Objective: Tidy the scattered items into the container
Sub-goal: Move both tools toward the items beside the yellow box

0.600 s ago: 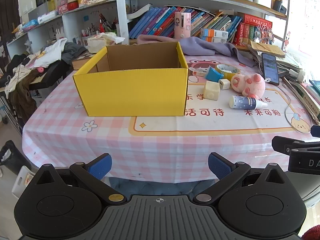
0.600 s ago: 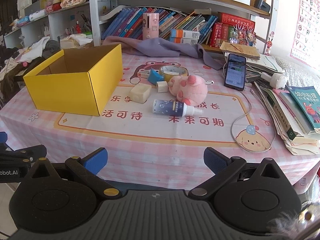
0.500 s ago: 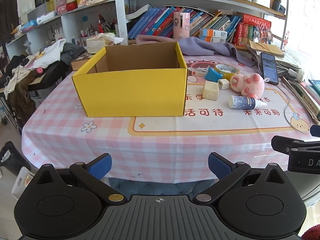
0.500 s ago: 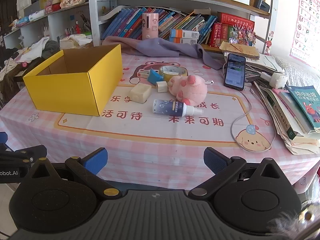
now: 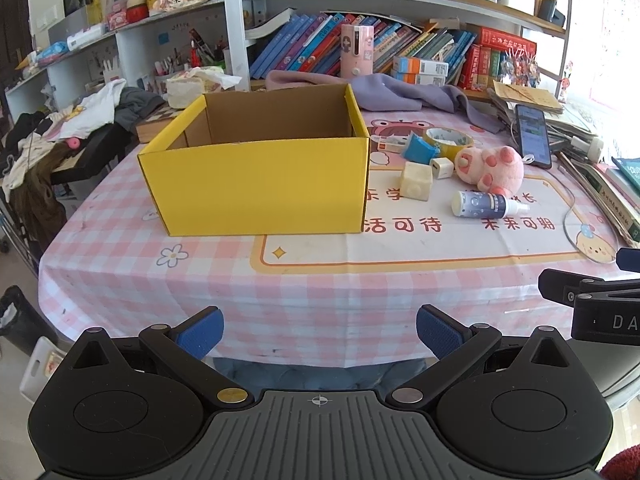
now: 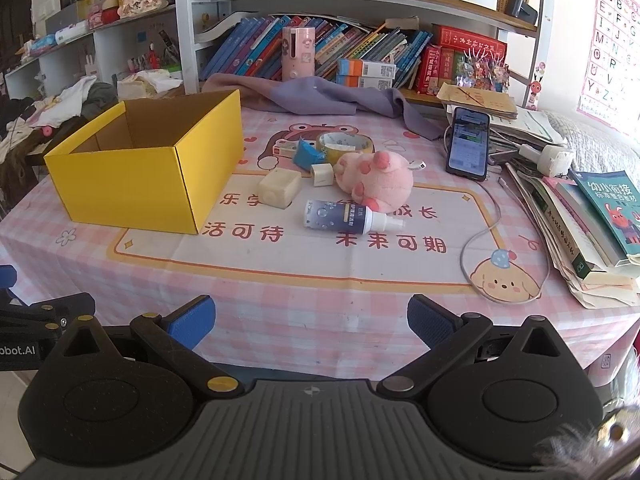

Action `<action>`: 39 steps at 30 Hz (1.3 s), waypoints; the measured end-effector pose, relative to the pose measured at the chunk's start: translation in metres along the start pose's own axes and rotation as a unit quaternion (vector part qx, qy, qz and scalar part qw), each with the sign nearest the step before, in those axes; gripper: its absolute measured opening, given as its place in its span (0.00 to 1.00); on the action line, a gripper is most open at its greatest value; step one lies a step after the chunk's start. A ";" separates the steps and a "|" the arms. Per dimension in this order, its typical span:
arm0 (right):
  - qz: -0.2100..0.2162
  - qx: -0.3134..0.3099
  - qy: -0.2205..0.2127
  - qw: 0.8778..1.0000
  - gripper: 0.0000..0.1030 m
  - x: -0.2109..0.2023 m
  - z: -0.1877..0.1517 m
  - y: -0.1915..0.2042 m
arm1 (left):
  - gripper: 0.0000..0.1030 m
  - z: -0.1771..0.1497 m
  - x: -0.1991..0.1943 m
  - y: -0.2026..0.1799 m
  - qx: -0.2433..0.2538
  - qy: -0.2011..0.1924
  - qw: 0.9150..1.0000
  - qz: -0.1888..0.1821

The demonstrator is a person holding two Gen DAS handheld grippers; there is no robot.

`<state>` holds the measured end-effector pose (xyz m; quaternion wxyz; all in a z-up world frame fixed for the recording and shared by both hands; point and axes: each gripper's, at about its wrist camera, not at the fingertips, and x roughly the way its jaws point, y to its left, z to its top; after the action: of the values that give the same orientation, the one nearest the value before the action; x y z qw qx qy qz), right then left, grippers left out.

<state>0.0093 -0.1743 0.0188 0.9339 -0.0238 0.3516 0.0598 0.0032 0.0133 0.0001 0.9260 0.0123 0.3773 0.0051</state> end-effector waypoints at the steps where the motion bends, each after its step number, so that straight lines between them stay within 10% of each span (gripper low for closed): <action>1: 0.000 0.000 0.000 1.000 1.00 0.000 0.000 0.000 | 1.00 0.000 0.000 0.000 0.000 0.000 1.000 0.000; 39: -0.016 -0.019 -0.010 1.000 0.99 0.003 -0.006 -0.026 | 0.99 0.006 0.010 -0.018 0.037 -0.016 0.998 -0.050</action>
<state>0.0111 -0.2004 0.0119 0.9375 -0.0461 0.3409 0.0521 0.0141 -0.0049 -0.0031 0.9298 0.0272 0.3628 -0.0556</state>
